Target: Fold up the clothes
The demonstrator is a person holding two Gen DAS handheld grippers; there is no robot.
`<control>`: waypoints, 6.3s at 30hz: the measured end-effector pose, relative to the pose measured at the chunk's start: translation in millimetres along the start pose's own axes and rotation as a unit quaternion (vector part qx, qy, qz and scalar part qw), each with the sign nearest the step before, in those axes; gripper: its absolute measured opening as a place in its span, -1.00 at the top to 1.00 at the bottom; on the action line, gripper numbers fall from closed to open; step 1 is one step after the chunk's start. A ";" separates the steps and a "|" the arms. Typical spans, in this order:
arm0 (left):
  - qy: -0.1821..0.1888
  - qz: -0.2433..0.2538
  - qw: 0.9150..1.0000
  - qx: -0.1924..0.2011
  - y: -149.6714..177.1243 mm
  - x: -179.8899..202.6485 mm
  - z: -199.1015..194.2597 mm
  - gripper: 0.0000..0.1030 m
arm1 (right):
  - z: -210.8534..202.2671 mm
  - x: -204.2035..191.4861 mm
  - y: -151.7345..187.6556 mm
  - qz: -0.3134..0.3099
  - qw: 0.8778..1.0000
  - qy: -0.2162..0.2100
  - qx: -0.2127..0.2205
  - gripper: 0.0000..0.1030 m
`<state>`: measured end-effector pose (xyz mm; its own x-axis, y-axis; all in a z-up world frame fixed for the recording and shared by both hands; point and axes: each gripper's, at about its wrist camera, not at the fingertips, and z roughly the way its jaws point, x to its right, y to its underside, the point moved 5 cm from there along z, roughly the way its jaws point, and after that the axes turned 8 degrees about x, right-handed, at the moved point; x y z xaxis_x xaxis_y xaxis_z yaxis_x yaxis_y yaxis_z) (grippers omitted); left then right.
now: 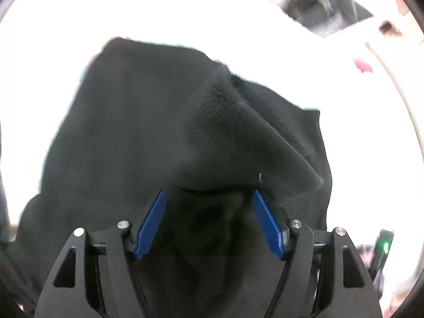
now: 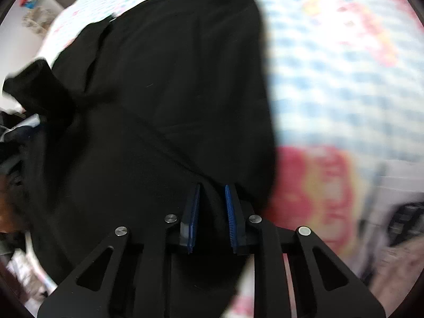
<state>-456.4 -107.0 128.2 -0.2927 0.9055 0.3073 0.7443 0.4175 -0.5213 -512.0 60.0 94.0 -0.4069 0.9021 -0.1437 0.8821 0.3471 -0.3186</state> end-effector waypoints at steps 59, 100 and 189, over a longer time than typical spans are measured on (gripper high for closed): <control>0.170 0.003 0.971 -0.166 150.7 41.5 -50.7 0.00 | -48.8 83.2 -4.9 0.068 0.998 -0.009 -0.015 0.31; 0.123 0.025 0.992 0.011 352.0 -115.8 -215.9 -0.22 | -121.5 -21.0 322.1 0.073 0.972 -0.162 0.151 -0.02; 0.056 0.155 0.986 0.017 370.1 -102.5 -153.7 0.66 | -111.6 -80.0 316.6 0.016 0.972 -0.129 0.195 0.71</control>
<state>-58.6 -57.0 26.1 0.0155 0.9766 0.2147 0.7661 0.1264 -0.6302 -173.6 126.3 109.3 -0.4721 0.7984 -0.3738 0.7587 0.1520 -0.6335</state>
